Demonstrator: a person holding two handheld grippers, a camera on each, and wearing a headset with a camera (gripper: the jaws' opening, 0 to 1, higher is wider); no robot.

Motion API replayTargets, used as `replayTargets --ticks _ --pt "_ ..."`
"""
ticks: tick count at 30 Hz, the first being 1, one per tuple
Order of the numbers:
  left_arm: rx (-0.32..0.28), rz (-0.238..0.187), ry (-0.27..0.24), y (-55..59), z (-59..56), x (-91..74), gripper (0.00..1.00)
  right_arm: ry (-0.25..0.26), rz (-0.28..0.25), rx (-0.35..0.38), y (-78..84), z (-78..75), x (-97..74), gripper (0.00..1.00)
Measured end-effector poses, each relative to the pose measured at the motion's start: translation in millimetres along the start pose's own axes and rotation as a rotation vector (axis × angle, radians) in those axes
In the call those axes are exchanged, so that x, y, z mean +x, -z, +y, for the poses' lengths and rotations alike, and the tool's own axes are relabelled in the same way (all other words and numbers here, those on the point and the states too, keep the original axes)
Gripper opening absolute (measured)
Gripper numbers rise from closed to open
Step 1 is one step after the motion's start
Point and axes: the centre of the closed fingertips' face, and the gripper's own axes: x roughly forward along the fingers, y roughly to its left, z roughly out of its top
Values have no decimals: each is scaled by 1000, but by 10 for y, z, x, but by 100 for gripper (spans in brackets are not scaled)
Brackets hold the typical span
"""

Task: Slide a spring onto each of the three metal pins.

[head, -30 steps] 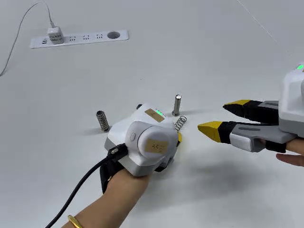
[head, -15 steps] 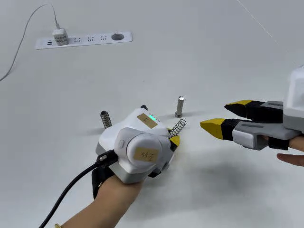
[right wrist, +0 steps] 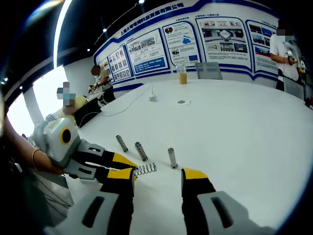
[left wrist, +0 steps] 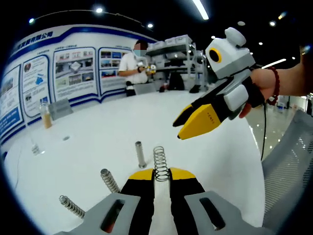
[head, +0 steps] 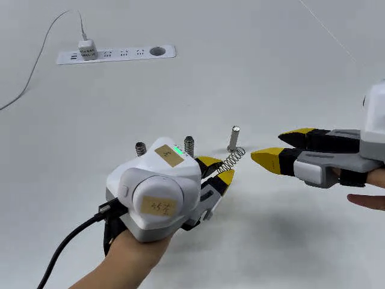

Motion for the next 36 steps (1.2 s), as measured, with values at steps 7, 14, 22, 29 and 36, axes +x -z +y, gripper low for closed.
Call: replayTargets --ticks 7,14,22,29,36 --pt "11 -55 2 -84 -3 -68 10 -61 -29 73 -81 88 17 34" --pt "34 -92 13 -193 -37 -142 10 -92 -18 94 -72 135 44 33" --pt "53 -142 28 -328 -56 -211 10 -144 -34 152 -115 216 57 31" --pt "79 -169 48 -394 -102 -245 10 -206 -42 237 -129 299 65 29" --pt "103 -185 58 -435 -140 -262 10 -264 -54 316 -165 378 58 26"
